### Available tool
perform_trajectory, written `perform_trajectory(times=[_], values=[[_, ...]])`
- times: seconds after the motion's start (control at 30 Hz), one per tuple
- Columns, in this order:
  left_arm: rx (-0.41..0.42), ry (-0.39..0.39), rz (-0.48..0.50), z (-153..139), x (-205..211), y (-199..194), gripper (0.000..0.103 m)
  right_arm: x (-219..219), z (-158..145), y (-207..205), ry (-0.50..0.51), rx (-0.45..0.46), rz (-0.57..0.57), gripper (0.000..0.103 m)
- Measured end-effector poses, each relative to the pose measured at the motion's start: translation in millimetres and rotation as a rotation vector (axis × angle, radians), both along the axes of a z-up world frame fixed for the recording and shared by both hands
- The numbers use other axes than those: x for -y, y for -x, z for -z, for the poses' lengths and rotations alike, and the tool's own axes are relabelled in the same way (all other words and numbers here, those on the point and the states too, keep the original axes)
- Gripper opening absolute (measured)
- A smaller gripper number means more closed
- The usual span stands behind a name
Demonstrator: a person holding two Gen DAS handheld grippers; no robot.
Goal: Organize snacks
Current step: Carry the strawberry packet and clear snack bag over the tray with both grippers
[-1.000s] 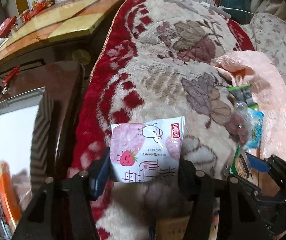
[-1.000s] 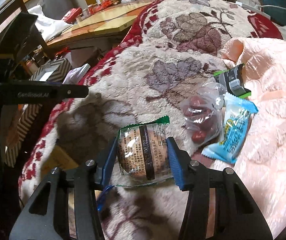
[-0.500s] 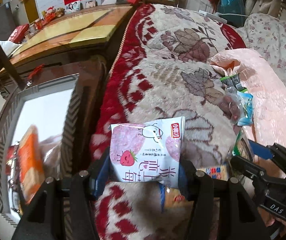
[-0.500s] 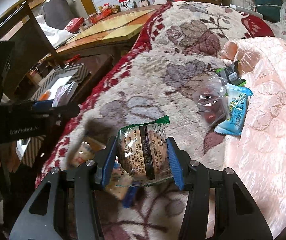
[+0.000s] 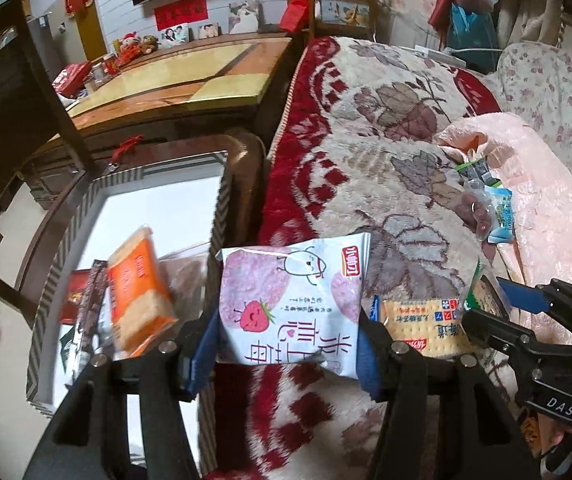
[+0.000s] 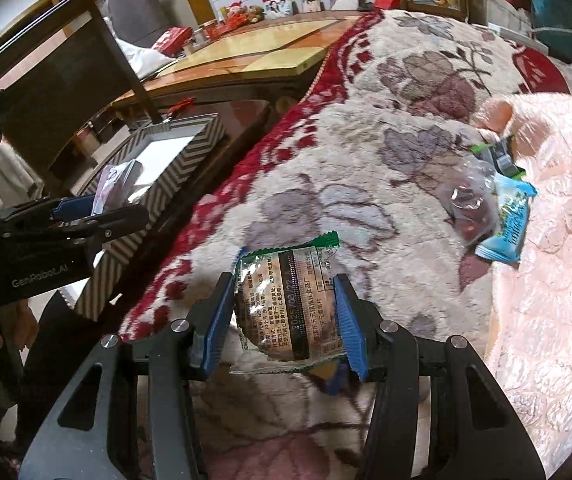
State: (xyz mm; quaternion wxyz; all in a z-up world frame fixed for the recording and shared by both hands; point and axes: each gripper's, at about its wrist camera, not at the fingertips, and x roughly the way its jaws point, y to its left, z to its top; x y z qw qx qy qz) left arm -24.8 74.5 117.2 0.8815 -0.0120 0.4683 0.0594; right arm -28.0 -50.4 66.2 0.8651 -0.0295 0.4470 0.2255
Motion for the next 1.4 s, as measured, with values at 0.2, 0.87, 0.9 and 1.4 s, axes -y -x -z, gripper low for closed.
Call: perform_trajectory(times=[0.2,0.87,0.9,1.4], values=[[0.019,-0.002,-0.023,-4,-11,15,0.061,-16,-9,11,0.009,0.021,-0.026,0.049],[0.060,-0.012,-0.052,-16,-22,37,0.061,-53,-29,30,0.028,0.057,-0.096,0.049],[0.059,-0.011,-0.054,-15,-23,37,0.061,-55,-29,30,0.029,0.056,-0.099,0.049],[0.058,-0.002,-0.076,-11,-34,37,0.061,-71,-33,27,0.043,0.062,-0.128,0.049]])
